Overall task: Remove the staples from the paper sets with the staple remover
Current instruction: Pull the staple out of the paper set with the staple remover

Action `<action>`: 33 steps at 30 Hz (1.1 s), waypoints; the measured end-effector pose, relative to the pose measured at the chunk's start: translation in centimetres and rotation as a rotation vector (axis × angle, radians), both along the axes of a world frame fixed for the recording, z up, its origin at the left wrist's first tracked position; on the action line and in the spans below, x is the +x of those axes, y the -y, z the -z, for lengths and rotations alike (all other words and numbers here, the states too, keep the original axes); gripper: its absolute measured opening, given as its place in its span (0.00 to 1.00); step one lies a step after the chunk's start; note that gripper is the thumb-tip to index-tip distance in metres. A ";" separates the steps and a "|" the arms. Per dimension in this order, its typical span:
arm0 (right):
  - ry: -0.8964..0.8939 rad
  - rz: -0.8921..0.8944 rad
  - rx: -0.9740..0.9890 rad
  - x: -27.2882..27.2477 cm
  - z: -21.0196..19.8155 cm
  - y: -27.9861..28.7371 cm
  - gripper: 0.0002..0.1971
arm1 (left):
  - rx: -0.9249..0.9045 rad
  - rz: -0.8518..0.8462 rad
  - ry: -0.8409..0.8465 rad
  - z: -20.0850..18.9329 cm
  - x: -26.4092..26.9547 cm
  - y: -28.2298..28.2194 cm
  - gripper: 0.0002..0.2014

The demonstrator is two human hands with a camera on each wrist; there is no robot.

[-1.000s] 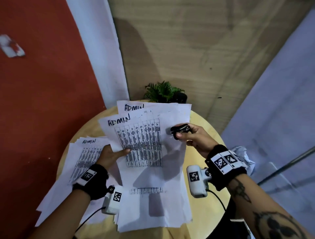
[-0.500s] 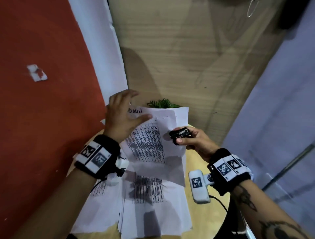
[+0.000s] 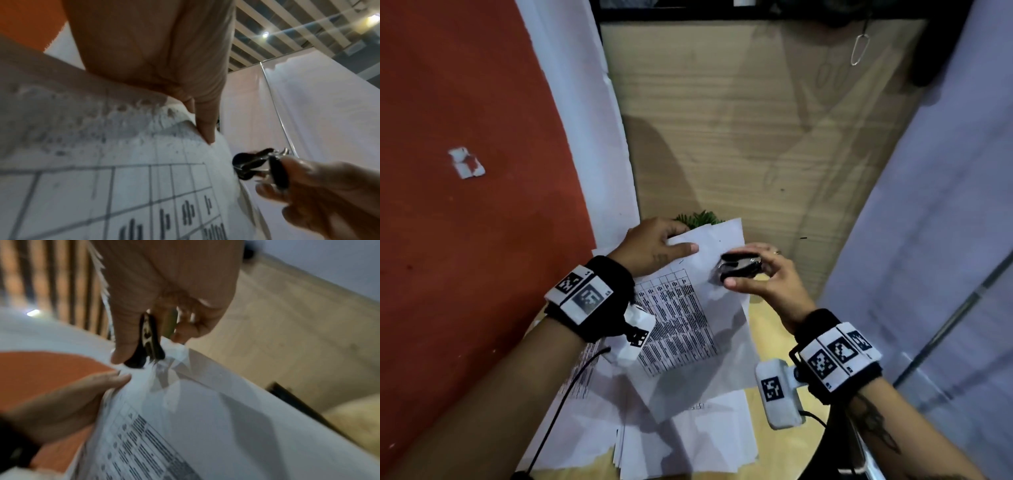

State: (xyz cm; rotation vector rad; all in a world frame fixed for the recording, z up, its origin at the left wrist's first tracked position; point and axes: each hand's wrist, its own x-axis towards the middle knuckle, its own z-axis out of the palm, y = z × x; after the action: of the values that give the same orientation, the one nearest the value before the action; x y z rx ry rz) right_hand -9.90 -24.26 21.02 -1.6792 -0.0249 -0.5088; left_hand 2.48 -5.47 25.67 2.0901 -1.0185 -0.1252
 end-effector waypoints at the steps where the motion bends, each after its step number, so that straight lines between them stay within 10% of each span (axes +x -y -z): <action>1: 0.105 0.118 -0.143 0.1 -0.3 -0.2 0.23 | 0.015 0.006 -0.008 -0.4 -0.1 -0.1 0.29; 7: 0.423 0.257 -0.751 0.0 -2.6 -2.5 0.22 | 0.140 0.057 0.091 -2.6 -1.3 0.2 0.33; 25: 0.481 0.158 -0.986 -0.3 -4.8 -2.9 0.19 | 0.054 0.120 -0.023 -4.3 -3.0 -0.4 0.06; 33: 0.501 0.185 -1.037 -0.4 -4.9 -2.9 0.18 | 0.049 0.086 0.002 -4.5 -3.6 -0.2 0.12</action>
State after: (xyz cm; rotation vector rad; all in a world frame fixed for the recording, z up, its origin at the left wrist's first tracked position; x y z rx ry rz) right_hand -10.34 -21.31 25.94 -2.5134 -0.5888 -1.1785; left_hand -1.10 -5.26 30.17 2.0916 -1.1167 -0.1929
